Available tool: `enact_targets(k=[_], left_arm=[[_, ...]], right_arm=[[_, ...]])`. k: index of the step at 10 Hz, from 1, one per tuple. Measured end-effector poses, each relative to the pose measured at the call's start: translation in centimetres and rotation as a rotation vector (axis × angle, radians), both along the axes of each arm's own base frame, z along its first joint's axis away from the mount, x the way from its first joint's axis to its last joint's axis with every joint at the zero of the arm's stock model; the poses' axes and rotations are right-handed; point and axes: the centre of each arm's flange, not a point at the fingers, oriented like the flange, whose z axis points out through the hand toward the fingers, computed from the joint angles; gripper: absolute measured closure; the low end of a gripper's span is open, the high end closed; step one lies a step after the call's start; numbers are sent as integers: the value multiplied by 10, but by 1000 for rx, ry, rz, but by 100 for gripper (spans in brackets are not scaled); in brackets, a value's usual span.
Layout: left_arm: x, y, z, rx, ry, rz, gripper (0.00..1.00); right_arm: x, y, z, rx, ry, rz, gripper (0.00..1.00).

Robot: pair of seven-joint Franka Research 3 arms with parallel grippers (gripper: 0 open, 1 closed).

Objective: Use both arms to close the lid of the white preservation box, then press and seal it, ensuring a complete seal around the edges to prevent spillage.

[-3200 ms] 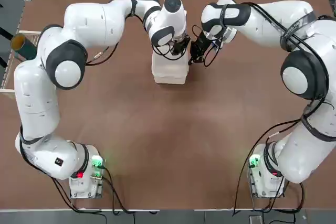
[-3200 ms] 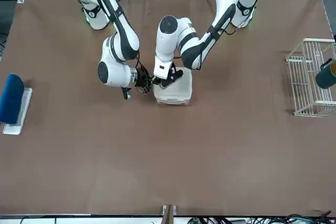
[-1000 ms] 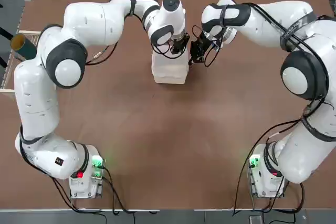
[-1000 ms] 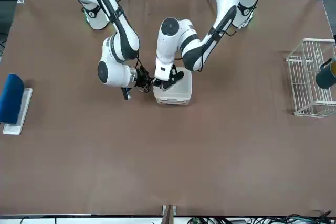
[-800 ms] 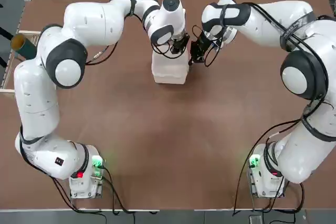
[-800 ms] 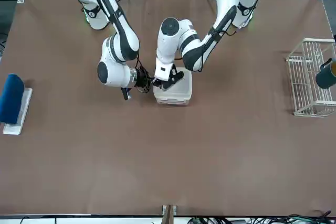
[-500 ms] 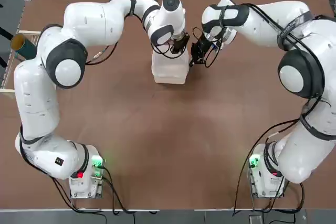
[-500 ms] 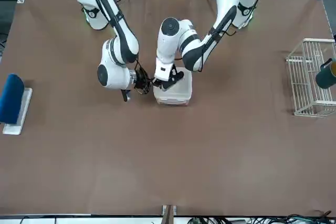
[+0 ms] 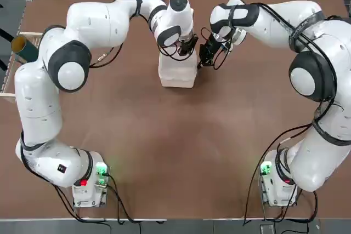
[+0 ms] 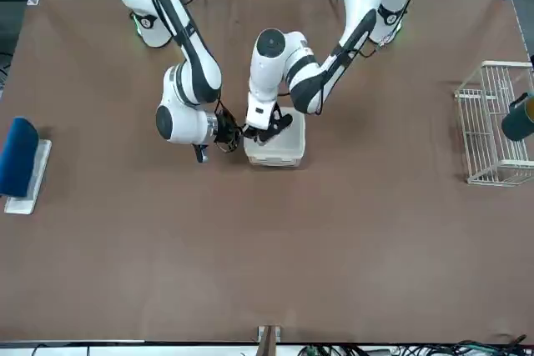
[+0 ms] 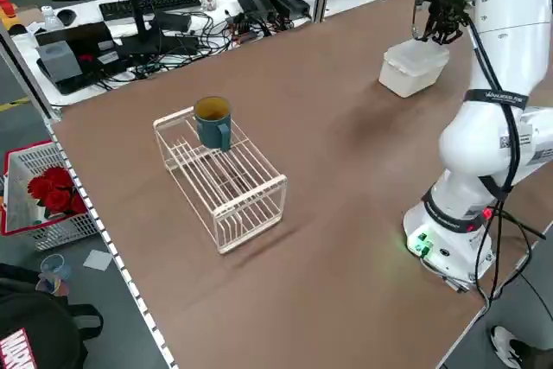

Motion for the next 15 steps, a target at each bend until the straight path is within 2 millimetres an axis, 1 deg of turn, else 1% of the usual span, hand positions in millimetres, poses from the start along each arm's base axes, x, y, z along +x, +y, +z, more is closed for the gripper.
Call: enact_targets(k=[3,5,10,12,13,14,15], left_arm=[[1,1,0,-2,-1,2,99],[1,1,0,-2,-1,2,99],[3,1,0,-3,-1,4,99],[8,5,2,-6,-3,13,99],[16,12,3,-2,-1,29,99],[28,24,6,8,2,51,99],[38,35,15,18,9,68,99]], right_arm=[[1,1,1,-3,0,-4,99],[0,8,2,-10,-11,-4,99],[-1,12,2,-28,-15,-15,99],[0,11,3,-26,-9,-13,99],[4,9,7,-28,-1,-1,99],[17,6,23,-20,-2,11,99],[34,2,48,-10,-19,19,98]])
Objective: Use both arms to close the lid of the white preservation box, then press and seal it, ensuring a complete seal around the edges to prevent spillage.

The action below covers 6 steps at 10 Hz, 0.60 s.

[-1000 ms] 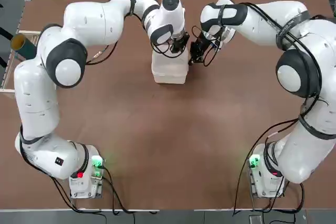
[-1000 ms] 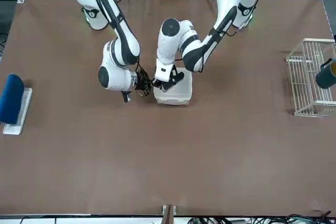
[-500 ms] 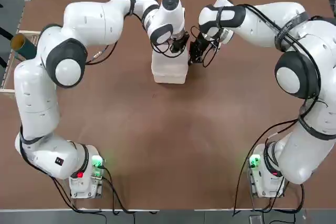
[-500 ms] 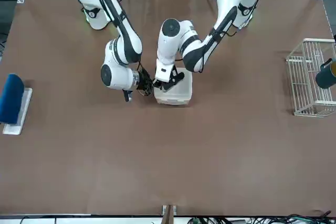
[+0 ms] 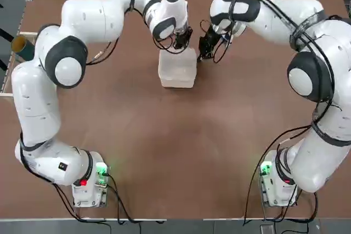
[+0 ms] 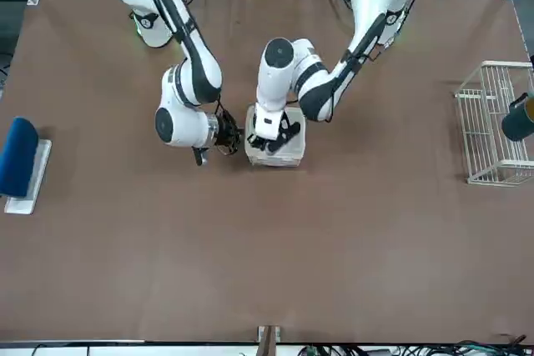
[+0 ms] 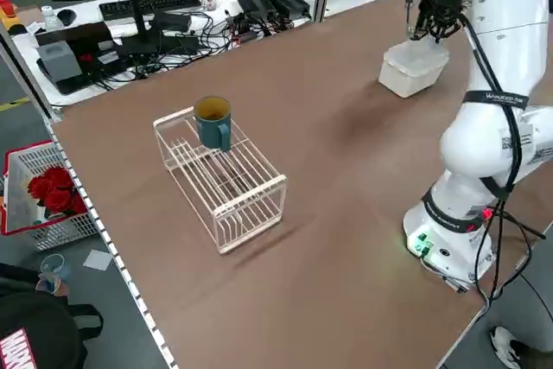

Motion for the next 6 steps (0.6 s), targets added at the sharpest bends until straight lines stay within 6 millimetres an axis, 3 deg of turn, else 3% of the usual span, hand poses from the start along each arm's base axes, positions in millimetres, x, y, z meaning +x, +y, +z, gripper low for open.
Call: enact_targets(k=[3,4,5,6], left_arm=[[12,35,41,36,76,-3,99],[13,48,44,59,107,-14,99],[12,59,37,79,132,-22,99],[9,67,23,101,154,-27,99]], right_arm=[[46,-19,76,-30,-105,67,98],[59,-13,100,-29,-159,85,99],[72,-3,111,-22,-208,111,99],[88,11,109,-8,-275,186,99]])
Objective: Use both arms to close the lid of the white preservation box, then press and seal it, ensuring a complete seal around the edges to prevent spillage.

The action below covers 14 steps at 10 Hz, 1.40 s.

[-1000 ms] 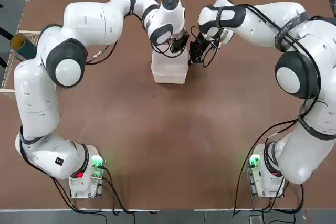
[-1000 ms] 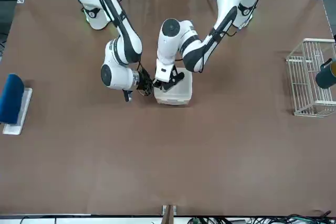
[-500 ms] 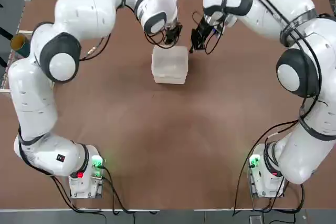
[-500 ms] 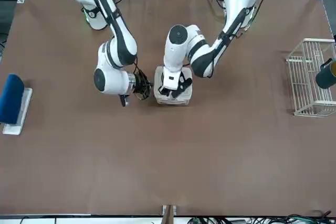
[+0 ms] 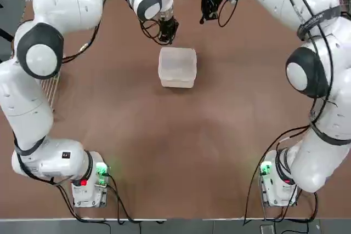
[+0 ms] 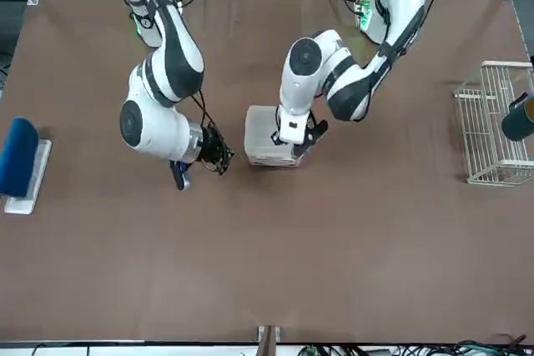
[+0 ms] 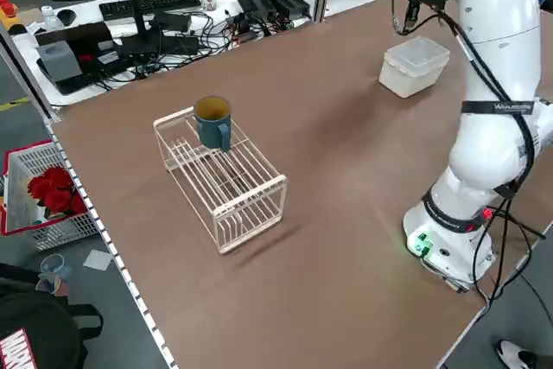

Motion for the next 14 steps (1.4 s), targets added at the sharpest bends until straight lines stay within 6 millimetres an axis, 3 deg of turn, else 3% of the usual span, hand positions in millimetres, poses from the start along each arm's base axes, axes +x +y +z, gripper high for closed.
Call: enact_targets(k=[3,5,7,10,14], left_arm=[[-19,7,-26,14,21,-22,99],[-27,12,-26,34,15,-30,99],[-33,18,-31,54,18,-34,99],[-40,17,-34,37,14,-43,99],[-45,20,-34,18,-14,-50,99]], right_arm=[[43,24,-48,25,-246,355,99],[51,37,-80,84,-272,499,99],[41,66,-104,133,-257,563,99],[9,111,-129,143,-220,635,99],[-2,120,-140,142,-187,660,99]])
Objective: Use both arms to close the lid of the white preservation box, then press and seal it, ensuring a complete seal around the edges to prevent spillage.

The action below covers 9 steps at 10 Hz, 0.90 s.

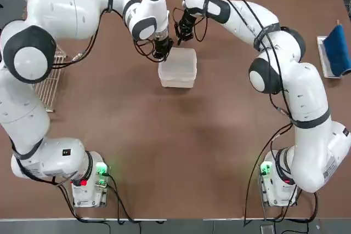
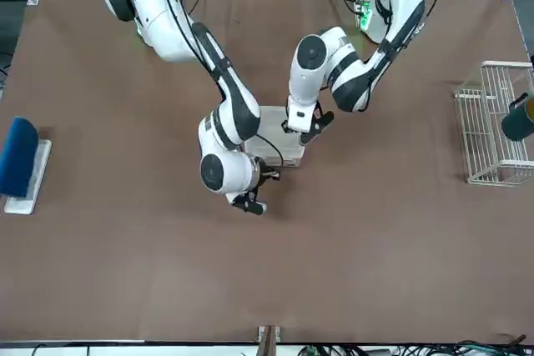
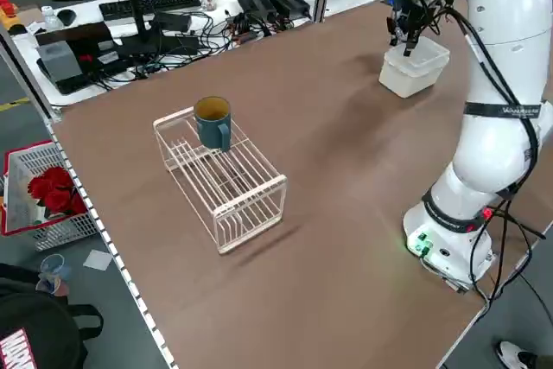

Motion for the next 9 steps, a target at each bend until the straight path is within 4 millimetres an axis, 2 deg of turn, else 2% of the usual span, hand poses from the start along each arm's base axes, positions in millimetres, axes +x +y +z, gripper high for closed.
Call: enact_targets(k=[9], left_arm=[[0,2,0,-7,-2,0,99]], right_arm=[[-11,2,-8,-22,52,18,99]])
